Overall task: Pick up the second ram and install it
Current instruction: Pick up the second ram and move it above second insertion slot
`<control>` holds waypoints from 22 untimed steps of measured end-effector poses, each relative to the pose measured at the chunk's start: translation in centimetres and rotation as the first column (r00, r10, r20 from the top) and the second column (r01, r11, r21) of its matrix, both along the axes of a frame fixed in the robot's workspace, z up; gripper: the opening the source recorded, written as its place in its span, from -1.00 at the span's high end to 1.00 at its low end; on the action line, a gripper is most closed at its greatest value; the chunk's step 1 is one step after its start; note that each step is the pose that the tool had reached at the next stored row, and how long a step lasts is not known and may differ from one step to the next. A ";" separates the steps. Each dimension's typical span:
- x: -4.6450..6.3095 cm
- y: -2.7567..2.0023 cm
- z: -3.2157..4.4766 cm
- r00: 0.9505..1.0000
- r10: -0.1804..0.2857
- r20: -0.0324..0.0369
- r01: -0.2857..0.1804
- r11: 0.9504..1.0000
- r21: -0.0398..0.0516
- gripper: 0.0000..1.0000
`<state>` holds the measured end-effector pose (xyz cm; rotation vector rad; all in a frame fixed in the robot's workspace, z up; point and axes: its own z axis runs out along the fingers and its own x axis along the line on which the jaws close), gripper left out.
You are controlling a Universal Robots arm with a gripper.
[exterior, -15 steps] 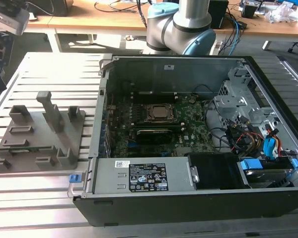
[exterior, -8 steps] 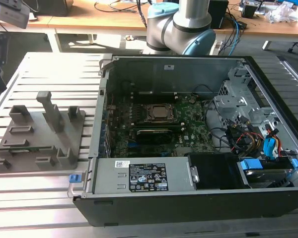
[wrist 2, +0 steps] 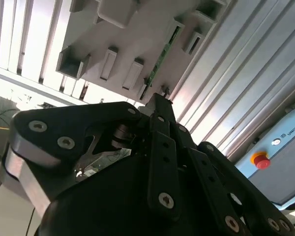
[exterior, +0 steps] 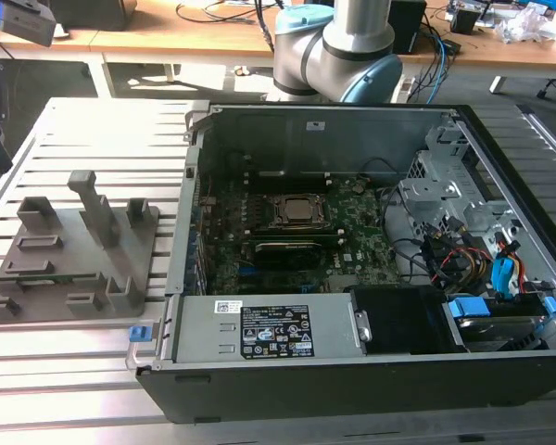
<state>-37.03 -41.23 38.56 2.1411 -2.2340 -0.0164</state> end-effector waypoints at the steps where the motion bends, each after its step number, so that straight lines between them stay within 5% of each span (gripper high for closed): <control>1: 0.0 0.00 0.00 1.000 0.002 0.000 -0.002 1.000 0.000 0.79; 3: 0.0 0.00 0.00 1.000 0.004 0.000 -0.004 1.000 0.000 0.77; 8: 0.0 0.00 0.00 1.000 0.010 0.000 -0.010 1.000 0.000 0.28; 9: 0.0 0.01 -0.01 1.000 0.010 0.000 -0.010 1.000 0.011 0.28; 10: 0.0 0.00 -0.03 1.000 0.010 0.001 -0.010 0.999 0.043 0.28; 11: 0.0 0.00 -0.02 1.000 0.010 0.001 -0.010 0.999 0.048 0.28; 22: 0.0 -0.03 -1.32 1.000 0.010 0.001 -0.010 0.999 0.047 0.28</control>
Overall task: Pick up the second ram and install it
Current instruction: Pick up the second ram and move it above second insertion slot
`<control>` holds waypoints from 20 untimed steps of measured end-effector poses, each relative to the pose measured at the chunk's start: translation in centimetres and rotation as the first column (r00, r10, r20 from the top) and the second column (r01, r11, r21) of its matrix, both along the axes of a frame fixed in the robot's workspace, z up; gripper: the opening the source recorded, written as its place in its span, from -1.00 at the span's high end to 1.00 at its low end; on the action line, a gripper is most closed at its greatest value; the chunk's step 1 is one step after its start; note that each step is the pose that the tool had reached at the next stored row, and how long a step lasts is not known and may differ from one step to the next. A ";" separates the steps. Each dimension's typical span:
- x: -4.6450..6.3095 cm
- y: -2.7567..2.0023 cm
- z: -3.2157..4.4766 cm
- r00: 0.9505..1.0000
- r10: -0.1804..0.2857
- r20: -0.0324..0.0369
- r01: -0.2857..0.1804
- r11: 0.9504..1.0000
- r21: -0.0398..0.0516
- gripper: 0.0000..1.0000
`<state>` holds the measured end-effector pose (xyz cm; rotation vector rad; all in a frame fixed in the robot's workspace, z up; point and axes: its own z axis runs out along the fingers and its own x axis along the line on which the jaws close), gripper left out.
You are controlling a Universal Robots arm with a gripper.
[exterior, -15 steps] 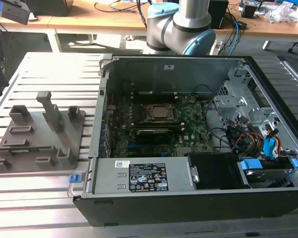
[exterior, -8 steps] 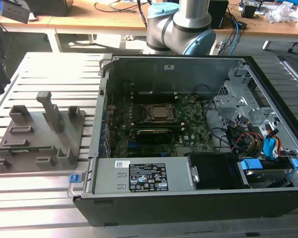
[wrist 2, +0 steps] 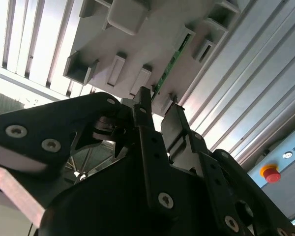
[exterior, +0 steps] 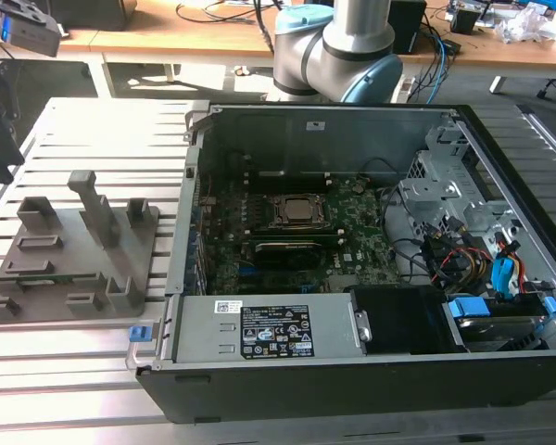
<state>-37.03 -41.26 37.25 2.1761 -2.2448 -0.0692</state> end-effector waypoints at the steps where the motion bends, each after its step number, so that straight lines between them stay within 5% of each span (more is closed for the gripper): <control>1: 0.0 0.00 -0.12 1.000 0.000 0.000 0.000 1.000 0.000 0.28; 20: 0.0 0.00 -3.20 1.000 0.000 0.000 0.000 1.000 0.000 0.28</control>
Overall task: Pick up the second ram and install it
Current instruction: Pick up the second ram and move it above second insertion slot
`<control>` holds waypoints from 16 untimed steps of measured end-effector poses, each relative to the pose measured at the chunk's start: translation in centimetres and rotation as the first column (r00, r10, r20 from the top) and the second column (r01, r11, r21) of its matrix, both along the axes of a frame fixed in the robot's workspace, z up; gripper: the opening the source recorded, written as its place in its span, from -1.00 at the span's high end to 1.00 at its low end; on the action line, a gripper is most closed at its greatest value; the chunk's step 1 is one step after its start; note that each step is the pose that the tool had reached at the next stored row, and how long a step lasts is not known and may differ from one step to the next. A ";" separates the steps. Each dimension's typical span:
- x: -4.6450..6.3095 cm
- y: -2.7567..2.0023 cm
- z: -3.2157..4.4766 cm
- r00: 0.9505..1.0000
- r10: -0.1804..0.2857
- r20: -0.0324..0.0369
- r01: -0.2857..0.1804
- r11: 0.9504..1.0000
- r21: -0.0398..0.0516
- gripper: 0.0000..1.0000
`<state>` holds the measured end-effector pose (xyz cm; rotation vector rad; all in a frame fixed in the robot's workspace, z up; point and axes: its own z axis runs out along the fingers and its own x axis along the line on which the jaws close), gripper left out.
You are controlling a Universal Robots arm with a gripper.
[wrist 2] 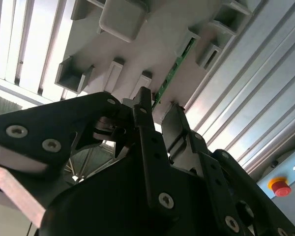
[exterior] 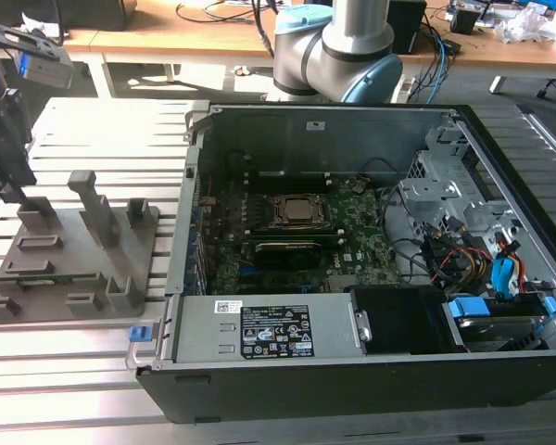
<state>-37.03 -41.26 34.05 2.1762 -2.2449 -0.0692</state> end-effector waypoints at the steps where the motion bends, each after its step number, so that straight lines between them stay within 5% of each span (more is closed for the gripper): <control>1: 0.0 0.00 -0.26 1.000 0.000 0.000 0.000 1.000 0.000 0.28; 6: 0.0 0.00 -0.98 1.000 0.000 0.000 0.000 1.000 0.000 0.28; 16: 0.0 -0.02 -3.75 1.000 0.000 0.000 0.000 1.000 0.000 0.28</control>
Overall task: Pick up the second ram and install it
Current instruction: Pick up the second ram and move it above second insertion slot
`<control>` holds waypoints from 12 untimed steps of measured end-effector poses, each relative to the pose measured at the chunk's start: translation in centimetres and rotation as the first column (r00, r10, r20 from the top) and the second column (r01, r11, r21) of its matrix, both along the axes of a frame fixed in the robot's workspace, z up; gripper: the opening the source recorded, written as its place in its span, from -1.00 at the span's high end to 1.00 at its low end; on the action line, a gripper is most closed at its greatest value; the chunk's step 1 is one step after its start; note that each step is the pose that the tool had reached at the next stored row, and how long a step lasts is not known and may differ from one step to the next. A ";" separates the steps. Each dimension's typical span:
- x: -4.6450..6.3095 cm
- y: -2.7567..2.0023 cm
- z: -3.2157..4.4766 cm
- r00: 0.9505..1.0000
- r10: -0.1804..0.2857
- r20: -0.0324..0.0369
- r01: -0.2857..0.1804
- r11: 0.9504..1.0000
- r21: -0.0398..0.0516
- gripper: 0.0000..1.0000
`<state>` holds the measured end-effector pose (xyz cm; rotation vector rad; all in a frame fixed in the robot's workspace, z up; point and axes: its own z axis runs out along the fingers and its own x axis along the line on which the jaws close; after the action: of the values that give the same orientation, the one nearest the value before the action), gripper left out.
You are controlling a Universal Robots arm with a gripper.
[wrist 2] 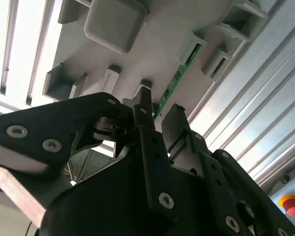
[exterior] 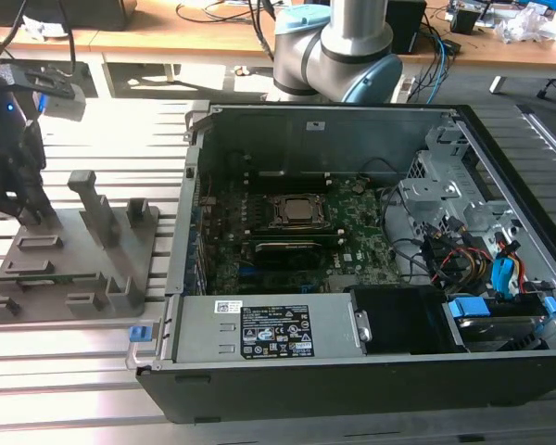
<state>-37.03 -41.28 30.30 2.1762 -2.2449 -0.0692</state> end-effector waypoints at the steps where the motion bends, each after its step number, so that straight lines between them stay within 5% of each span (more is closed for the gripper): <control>1: 0.0 -0.01 -0.17 1.000 0.000 0.000 0.000 1.000 0.000 0.28; 12: 0.0 -0.05 -2.42 1.000 0.000 0.000 0.000 1.000 0.000 0.28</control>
<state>-37.03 -41.33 27.88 2.1762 -2.2449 -0.0692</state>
